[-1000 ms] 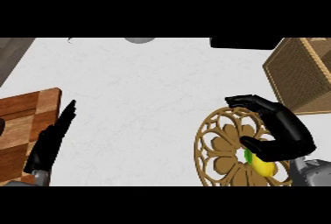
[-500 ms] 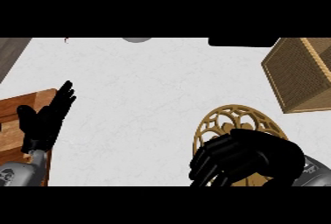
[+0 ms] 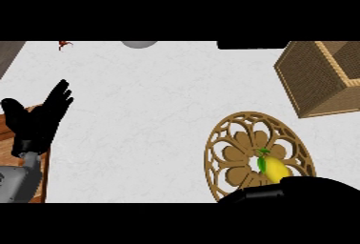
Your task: Pick the lemon from the placemat and place it in the basket
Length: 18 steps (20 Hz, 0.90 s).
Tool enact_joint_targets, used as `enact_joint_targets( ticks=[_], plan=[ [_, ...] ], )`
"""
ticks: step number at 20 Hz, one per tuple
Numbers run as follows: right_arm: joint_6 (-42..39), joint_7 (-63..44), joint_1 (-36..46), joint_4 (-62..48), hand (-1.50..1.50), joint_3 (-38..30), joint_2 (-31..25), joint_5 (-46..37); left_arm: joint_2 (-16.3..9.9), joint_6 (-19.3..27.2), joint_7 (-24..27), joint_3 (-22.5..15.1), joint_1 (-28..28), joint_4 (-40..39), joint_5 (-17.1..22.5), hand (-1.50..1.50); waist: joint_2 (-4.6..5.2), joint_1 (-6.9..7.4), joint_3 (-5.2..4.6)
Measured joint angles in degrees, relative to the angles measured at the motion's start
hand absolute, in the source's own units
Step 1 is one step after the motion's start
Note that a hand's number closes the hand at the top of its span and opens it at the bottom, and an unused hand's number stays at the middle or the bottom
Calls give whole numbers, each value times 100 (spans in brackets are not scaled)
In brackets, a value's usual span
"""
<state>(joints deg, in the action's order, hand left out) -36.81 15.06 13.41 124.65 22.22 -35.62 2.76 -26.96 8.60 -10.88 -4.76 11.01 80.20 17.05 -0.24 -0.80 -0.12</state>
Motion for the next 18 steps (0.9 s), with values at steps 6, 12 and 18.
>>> enact_joint_targets(
  ticks=[6, 12, 18],
  plan=[
    [-107, -1056, 897, 300, -150, -910, -815, -571, 15, -75, 56, 36, -20, -119, 4, 0, -11, 8, -12],
    [-923, -1994, 2015, -244, -150, -1371, -1494, 57, 80, -112, -6, 7, 51, -69, -59, 0, 6, 108, -9],
    [-2030, -1923, 2760, -1206, -150, -1444, -2055, 681, 114, -199, 38, 105, 133, -196, -90, 0, 27, 142, -3]
  ],
)
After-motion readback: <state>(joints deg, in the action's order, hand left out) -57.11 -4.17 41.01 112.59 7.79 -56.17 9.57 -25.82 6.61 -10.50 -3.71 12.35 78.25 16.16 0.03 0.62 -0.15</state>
